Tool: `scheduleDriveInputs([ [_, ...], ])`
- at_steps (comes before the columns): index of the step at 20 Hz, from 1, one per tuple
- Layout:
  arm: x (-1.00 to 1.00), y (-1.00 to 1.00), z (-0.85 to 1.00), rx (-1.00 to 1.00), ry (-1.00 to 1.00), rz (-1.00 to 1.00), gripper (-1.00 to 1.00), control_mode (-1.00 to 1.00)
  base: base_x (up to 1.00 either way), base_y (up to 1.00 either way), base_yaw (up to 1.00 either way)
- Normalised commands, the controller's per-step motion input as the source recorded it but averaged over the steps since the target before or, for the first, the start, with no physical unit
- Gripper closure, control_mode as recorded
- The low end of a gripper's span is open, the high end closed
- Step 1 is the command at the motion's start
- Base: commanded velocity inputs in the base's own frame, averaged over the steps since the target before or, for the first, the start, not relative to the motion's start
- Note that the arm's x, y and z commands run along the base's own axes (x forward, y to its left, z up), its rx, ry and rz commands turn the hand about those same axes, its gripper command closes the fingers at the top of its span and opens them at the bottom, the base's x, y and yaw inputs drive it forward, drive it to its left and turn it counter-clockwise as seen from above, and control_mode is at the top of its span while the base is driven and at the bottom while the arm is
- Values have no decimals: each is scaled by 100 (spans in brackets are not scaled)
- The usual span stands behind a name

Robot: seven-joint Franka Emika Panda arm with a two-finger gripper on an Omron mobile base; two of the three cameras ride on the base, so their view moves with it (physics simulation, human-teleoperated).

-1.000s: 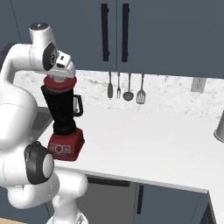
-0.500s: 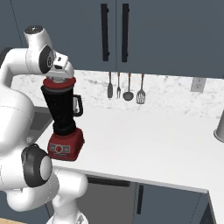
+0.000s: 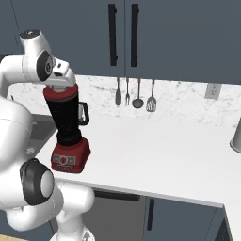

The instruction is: Close the lid blender by securely placing the lid on top.

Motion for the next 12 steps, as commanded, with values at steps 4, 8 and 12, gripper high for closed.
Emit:
scheduleDriveInputs([
  [4, -27, 21, 0, 0, 1, 0, 100, -100, 0, 0, 0],
  [8, -2, 19, 0, 0, 1, 0, 100, -100, 0, 0, 0],
  [12, 4, 16, -10, 0, 2, 0, 100, -100, 0, 0, 0],
])
